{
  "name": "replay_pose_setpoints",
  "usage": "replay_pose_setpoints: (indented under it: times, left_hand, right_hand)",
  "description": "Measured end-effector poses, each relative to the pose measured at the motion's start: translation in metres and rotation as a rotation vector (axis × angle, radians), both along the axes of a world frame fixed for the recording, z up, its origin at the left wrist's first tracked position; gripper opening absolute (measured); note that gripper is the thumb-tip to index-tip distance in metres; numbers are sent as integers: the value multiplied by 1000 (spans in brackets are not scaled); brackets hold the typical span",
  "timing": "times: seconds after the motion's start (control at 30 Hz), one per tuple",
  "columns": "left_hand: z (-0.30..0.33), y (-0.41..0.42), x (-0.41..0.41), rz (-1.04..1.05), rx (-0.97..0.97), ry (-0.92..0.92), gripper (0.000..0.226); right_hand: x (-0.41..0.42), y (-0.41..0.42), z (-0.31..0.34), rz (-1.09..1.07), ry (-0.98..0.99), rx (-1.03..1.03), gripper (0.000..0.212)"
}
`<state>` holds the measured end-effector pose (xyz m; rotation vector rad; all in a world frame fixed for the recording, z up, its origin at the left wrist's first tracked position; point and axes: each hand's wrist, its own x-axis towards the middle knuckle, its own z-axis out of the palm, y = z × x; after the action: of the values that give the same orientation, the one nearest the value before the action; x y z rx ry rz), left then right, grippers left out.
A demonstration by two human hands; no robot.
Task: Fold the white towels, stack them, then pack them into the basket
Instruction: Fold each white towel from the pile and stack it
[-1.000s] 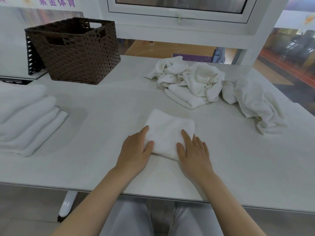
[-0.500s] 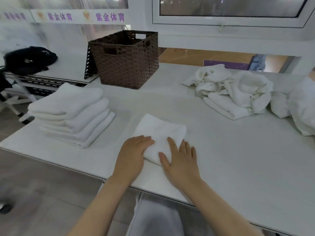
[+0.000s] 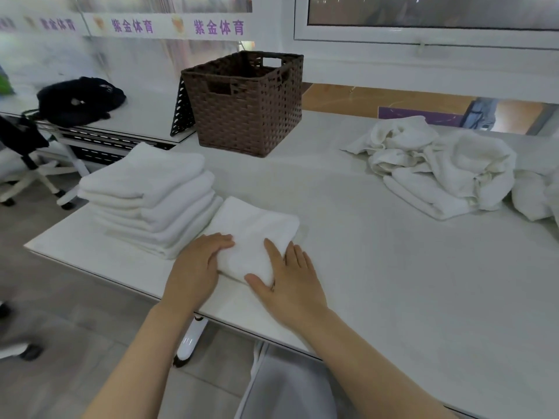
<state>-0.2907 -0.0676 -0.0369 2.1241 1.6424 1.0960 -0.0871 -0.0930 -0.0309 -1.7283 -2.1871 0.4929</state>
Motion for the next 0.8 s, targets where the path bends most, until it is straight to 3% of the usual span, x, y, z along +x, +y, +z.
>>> replay_pose_setpoints:
  times: [0.07, 0.27, 0.47, 0.8]
  left_hand:
    - [5, -1, 3, 32, -27, 9, 42]
    - [29, -5, 35, 99, -69, 277, 37]
    - [36, -6, 105, -75, -127, 434, 39]
    - [14, 16, 231, -378, -171, 492, 47]
  right_hand:
    - [15, -1, 2, 52, 48, -7, 75]
    - [81, -9, 8, 33, 104, 16, 59]
    - [150, -10, 6, -135, 60, 39, 55]
    - [262, 8, 6, -578, 81, 134, 51]
